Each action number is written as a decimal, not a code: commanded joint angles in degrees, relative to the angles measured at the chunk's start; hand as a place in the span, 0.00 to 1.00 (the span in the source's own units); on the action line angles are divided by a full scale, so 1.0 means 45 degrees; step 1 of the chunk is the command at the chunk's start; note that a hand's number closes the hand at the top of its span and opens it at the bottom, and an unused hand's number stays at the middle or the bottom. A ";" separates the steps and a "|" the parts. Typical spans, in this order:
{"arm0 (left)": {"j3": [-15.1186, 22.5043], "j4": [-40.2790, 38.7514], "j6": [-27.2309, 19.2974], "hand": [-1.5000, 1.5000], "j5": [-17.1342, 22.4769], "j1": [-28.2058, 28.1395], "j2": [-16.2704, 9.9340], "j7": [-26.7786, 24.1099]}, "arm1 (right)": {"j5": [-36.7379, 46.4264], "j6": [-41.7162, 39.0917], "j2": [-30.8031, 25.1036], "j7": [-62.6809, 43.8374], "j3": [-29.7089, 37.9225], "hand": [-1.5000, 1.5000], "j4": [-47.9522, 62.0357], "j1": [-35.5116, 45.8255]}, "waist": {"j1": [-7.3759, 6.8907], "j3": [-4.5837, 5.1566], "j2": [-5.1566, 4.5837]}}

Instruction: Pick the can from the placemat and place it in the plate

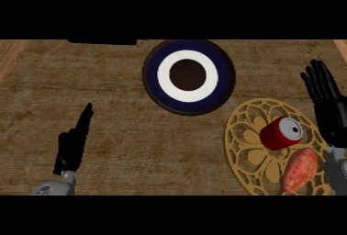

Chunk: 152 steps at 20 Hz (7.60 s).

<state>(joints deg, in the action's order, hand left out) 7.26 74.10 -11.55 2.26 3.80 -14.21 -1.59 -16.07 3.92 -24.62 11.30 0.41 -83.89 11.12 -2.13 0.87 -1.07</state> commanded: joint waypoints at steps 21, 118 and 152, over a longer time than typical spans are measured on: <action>-0.1223 0.1856 0.0654 0.50 -0.0712 -0.2157 -0.2696 -0.1702 | 0.6822 1.2476 0.4763 -0.4006 -0.2823 0.00 -0.8139 -0.4051 | 0.0677 -0.0114 0.0364; -0.2234 0.2069 0.2629 0.50 -0.3019 -0.0406 -0.0539 -0.1379 | 0.6356 -0.3558 -0.3485 0.5473 0.1511 1.00 0.6672 0.6816 | -0.0919 -0.0281 -0.0263; -0.2991 0.2497 0.2731 0.50 -0.2975 -0.1078 -0.0565 -0.0859 | 0.8516 -0.4853 0.3511 0.4497 -0.0121 1.00 1.5990 1.4230 | -0.0108 -0.0194 0.0064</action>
<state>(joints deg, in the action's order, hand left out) -5.45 84.96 -0.19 -11.94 -1.81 -16.11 -6.97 25.19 -14.97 -11.51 36.40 -3.18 -15.52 73.71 -2.64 0.01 -0.84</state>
